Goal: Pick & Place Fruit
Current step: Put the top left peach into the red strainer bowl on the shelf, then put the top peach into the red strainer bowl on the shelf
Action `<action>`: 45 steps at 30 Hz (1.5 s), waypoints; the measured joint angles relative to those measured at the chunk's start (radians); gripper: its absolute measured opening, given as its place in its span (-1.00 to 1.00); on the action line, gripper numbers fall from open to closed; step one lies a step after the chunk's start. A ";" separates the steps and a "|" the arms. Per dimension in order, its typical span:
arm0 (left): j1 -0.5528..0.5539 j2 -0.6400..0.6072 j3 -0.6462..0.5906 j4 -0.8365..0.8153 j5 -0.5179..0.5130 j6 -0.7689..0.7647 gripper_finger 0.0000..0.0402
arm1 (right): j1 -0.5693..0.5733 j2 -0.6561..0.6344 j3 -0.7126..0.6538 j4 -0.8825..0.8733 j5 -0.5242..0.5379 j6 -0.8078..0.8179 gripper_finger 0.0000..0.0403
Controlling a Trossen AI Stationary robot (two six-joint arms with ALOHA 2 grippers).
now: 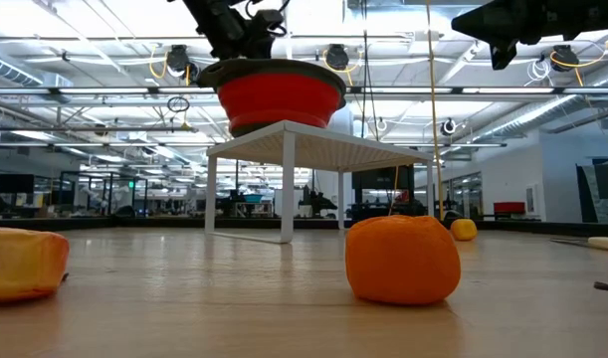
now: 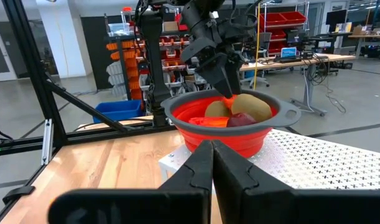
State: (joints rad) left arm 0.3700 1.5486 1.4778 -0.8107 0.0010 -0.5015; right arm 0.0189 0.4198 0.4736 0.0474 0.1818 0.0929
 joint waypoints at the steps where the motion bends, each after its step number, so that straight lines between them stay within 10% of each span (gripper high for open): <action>1: 0.002 -0.009 -0.001 0.000 0.008 -0.004 0.27 | 0.000 0.000 0.000 0.000 0.000 0.000 -1.00; 16: -0.140 -0.177 0.000 0.001 0.016 -0.193 0.34 | 0.000 0.000 0.000 0.000 0.000 -0.002 -0.99; 27: -0.349 -0.191 0.000 0.004 -0.216 -0.074 0.34 | 0.000 0.000 0.000 0.001 0.000 0.000 -0.98; 45: -0.360 -0.191 0.000 0.000 -0.211 0.011 0.34 | 0.001 0.000 0.000 0.001 -0.003 0.000 -0.98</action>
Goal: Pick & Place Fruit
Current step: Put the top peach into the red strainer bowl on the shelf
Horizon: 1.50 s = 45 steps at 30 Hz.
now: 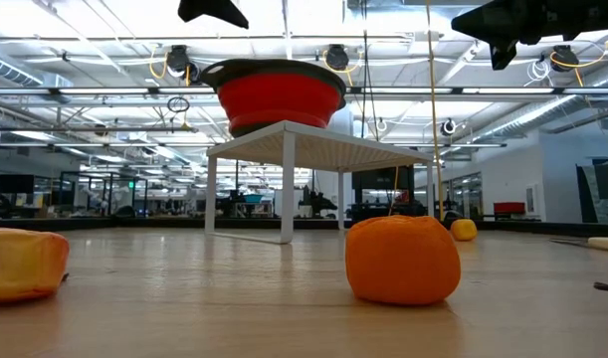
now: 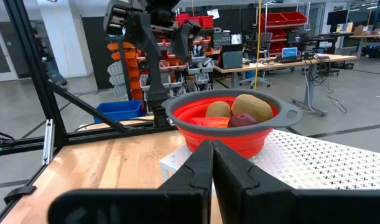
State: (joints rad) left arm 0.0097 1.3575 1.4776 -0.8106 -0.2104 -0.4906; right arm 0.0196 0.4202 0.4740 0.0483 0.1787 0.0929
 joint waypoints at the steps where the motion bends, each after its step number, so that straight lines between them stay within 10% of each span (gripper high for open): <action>1: 0.000 0.000 0.000 0.005 0.000 0.016 0.34 | 0.000 0.000 0.000 0.000 0.000 0.000 -0.98; 15: -0.001 -0.096 -0.196 0.329 0.108 0.176 0.34 | 0.000 0.037 0.000 0.004 -0.051 0.001 -0.98; 45: 0.000 -0.726 -0.733 0.403 0.114 0.295 0.34 | 0.001 0.389 0.148 -0.016 0.061 0.136 -0.98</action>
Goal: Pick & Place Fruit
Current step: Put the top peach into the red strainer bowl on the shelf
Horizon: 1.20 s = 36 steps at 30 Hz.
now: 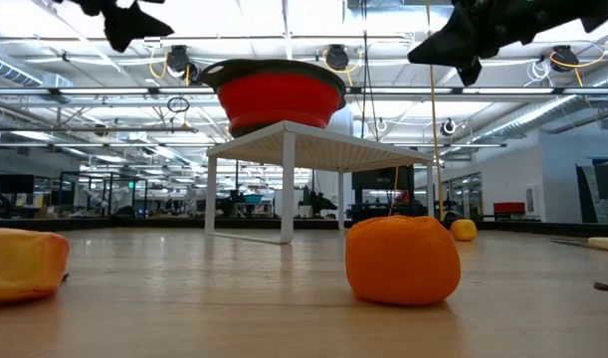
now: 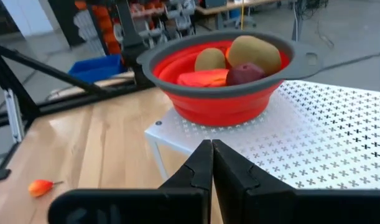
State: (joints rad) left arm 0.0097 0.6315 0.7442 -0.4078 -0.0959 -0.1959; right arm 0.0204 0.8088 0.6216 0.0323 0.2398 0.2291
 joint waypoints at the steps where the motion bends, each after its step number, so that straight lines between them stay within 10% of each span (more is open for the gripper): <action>1: 0.000 -0.017 -0.013 -0.002 0.000 0.000 0.34 | 0.000 0.015 0.018 -0.022 0.000 0.001 -0.98; 27: 0.000 -0.384 -0.257 -0.002 0.010 0.031 0.34 | 0.001 0.390 0.547 -0.957 -0.009 0.531 -1.00; 36: 0.000 -0.405 -0.261 -0.008 0.010 0.064 0.34 | 0.001 0.504 0.600 -1.077 -0.180 0.886 -1.00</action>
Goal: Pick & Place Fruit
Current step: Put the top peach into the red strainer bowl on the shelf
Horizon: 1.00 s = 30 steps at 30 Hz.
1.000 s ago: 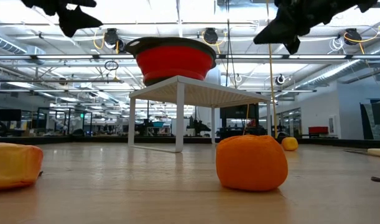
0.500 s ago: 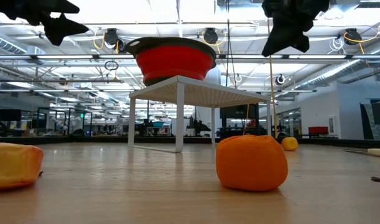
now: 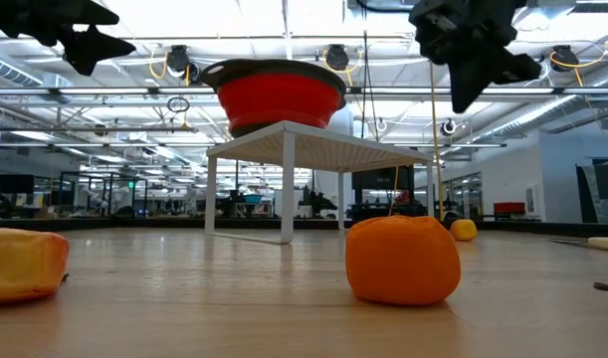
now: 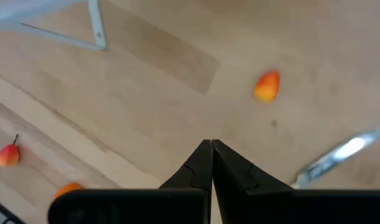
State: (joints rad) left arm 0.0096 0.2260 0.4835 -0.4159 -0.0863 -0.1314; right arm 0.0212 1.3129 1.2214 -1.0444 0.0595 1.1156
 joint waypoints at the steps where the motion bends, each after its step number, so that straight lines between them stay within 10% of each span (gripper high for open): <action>1: 0.000 0.000 0.000 -0.001 0.000 0.004 0.34 | 0.000 0.005 -0.004 -0.004 -0.012 0.025 -1.00; 30: 0.000 0.000 0.000 -0.008 0.007 0.005 0.34 | -0.076 0.023 -0.205 0.081 -0.006 0.068 -0.94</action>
State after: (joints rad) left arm 0.0097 0.2264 0.4835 -0.4240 -0.0790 -0.1262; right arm -0.0543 1.3357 1.0167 -0.9630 0.0540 1.1831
